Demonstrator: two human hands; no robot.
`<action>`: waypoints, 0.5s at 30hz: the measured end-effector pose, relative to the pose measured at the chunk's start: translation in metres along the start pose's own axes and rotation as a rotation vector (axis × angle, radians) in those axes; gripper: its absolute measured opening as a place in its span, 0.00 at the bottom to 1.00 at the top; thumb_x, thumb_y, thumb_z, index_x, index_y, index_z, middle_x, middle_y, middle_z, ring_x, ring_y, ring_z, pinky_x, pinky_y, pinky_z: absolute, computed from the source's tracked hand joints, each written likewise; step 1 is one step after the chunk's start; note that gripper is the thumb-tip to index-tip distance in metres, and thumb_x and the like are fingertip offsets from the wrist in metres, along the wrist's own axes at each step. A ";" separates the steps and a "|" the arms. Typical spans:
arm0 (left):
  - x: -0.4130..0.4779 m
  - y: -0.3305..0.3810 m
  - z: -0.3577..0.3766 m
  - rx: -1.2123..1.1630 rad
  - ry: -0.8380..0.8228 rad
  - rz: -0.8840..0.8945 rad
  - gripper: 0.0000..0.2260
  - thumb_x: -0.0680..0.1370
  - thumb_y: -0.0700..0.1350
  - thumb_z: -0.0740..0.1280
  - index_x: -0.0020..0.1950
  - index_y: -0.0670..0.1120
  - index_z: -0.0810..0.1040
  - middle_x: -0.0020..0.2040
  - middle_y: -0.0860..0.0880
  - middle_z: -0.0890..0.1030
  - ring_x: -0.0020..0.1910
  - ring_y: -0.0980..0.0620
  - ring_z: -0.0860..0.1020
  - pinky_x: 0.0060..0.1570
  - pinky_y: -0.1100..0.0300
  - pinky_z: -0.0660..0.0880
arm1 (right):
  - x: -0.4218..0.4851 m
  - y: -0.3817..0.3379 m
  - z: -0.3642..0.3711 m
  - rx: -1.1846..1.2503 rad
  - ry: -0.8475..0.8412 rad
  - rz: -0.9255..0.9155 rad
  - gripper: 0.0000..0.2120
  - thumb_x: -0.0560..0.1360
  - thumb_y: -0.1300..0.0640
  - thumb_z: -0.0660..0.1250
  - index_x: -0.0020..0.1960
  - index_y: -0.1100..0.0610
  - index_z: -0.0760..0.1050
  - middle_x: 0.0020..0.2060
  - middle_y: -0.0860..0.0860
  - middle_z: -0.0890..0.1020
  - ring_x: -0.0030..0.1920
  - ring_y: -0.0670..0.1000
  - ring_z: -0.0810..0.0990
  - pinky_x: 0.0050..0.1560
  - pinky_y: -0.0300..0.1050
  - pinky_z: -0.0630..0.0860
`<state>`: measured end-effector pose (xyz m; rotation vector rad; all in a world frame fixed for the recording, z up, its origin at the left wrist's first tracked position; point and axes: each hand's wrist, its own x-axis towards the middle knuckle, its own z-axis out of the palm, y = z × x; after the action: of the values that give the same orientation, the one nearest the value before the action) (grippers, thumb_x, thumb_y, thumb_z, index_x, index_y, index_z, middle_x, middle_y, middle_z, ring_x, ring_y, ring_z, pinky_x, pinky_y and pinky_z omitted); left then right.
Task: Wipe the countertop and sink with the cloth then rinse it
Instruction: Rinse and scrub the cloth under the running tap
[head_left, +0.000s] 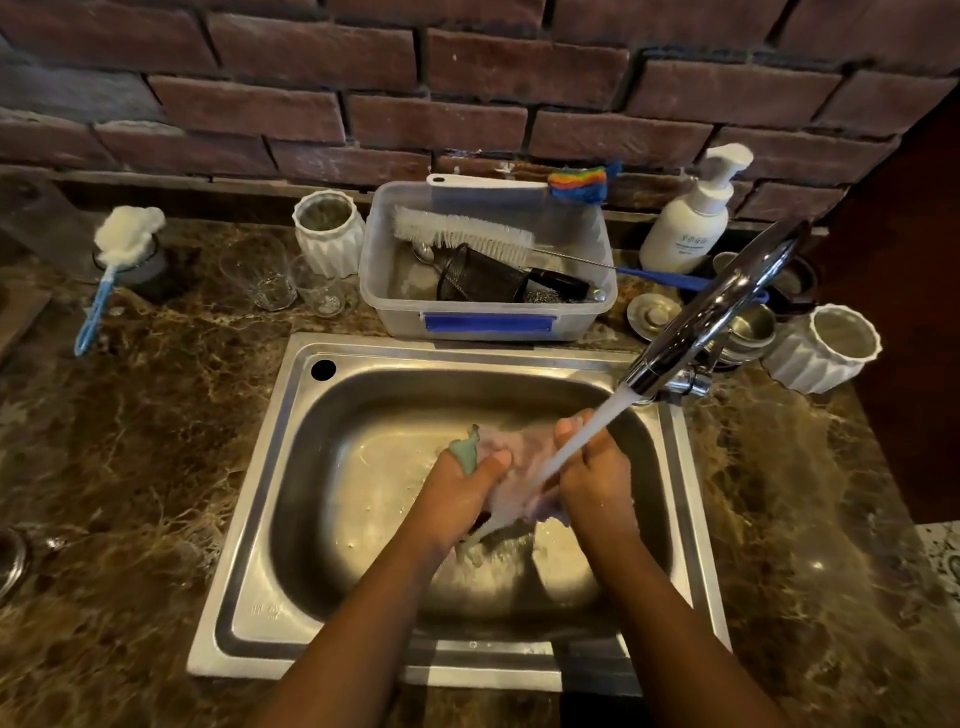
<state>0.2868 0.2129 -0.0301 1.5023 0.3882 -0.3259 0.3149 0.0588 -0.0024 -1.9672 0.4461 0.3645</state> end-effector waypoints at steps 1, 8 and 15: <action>-0.003 0.005 0.004 -0.059 0.029 -0.027 0.07 0.83 0.45 0.64 0.52 0.52 0.81 0.52 0.46 0.85 0.57 0.44 0.82 0.60 0.45 0.79 | -0.005 -0.002 0.004 0.044 0.027 -0.044 0.08 0.81 0.52 0.62 0.52 0.55 0.76 0.50 0.58 0.84 0.48 0.59 0.84 0.50 0.59 0.82; -0.015 -0.002 0.031 -0.857 -0.044 -0.415 0.27 0.76 0.55 0.73 0.68 0.39 0.78 0.67 0.36 0.79 0.67 0.39 0.78 0.71 0.43 0.70 | -0.057 -0.013 0.042 0.170 0.056 -0.080 0.13 0.82 0.44 0.61 0.45 0.51 0.77 0.38 0.51 0.85 0.40 0.48 0.85 0.43 0.50 0.83; -0.028 0.007 0.037 -0.658 -0.105 -0.389 0.14 0.84 0.49 0.61 0.60 0.46 0.84 0.56 0.42 0.84 0.52 0.43 0.83 0.56 0.45 0.80 | -0.017 0.005 0.023 -0.010 0.026 -0.065 0.11 0.81 0.50 0.63 0.42 0.49 0.79 0.34 0.45 0.82 0.39 0.48 0.83 0.42 0.43 0.79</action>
<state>0.2664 0.1759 -0.0102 0.7573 0.6337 -0.5214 0.2963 0.0801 -0.0078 -1.9926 0.3969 0.3009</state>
